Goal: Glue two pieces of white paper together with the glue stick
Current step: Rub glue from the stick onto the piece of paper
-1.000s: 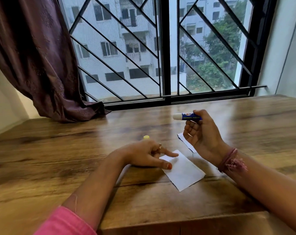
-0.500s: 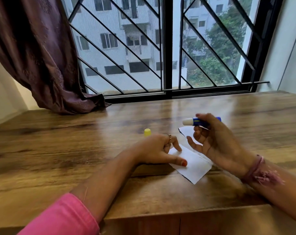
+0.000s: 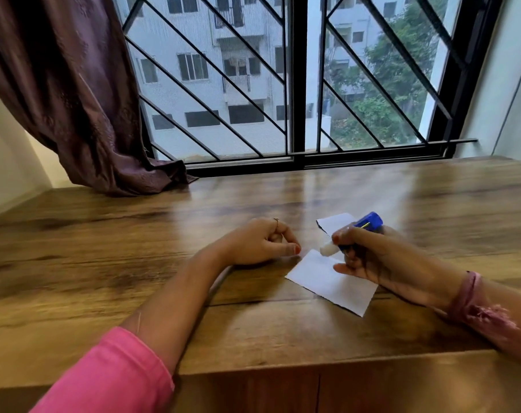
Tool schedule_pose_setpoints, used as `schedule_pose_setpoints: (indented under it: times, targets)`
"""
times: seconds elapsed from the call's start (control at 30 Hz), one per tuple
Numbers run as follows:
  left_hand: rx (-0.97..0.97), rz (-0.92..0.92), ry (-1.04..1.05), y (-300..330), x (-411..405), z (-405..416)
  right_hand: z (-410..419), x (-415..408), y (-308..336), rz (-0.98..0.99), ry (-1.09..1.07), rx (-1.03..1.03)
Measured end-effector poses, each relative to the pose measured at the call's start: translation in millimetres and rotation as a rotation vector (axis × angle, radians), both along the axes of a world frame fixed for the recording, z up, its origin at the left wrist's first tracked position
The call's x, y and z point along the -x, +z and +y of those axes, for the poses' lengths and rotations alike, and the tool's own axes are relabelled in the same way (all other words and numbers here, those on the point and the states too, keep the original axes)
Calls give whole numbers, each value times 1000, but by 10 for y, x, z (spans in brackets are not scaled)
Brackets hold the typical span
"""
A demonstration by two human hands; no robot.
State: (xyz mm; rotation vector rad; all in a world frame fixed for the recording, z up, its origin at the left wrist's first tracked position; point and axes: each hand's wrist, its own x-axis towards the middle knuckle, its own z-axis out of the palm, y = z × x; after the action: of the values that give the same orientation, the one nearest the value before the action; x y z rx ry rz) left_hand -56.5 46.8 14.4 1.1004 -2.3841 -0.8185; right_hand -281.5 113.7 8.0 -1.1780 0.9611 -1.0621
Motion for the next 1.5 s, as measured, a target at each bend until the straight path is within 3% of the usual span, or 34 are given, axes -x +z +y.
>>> schedule_pose_setpoints:
  times: [0.13,0.33,0.7,1.0,1.5]
  targets:
    - [-139,-30,-48,39,-40,-5,10,139,85,117,143,-18]
    - [-218,-143,-46,116,-135,0,4,71,193,131,223,60]
    - [-324,-236,-56,189,-184,37,-67,-321,-66,524,-29,425]
    - [-340,-243,-24,177,-180,51,-15,-344,-83,627,-43,561]
    - [-363,-244,-31,183,-183,49,13,-371,-75,702,-50,621]
